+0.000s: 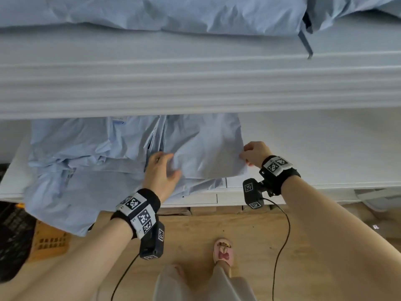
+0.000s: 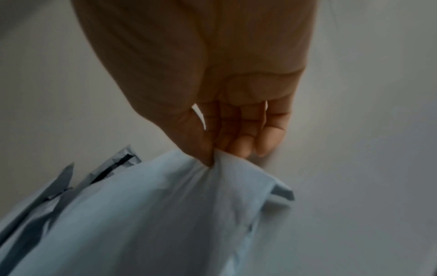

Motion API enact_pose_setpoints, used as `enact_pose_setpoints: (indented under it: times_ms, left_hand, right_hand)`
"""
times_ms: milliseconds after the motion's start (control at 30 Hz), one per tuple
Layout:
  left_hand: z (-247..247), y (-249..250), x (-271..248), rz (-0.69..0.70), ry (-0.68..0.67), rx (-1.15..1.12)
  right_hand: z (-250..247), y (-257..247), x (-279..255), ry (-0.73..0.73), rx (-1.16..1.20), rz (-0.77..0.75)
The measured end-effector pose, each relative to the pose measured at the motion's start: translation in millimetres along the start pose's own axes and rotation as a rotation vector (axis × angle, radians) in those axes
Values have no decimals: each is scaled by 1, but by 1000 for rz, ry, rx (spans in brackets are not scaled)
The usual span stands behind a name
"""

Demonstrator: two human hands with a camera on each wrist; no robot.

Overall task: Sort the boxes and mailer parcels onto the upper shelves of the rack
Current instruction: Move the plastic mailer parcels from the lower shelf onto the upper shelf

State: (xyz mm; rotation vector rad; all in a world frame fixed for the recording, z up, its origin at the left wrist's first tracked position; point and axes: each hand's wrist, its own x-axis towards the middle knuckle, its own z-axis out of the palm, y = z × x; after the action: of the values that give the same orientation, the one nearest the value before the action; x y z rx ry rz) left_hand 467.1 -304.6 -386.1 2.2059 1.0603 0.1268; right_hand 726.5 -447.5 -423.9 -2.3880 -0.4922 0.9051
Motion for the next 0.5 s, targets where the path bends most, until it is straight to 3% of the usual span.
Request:
enact_pose_setpoints:
  times_ms: [133, 500]
  left_hand:
    - [9, 21, 9, -26, 25, -80]
    - [91, 82, 75, -238, -158, -310]
  right_hand:
    - [-25, 42, -17, 54, 40, -14]
    - [-58, 129, -57, 50, 32, -12]
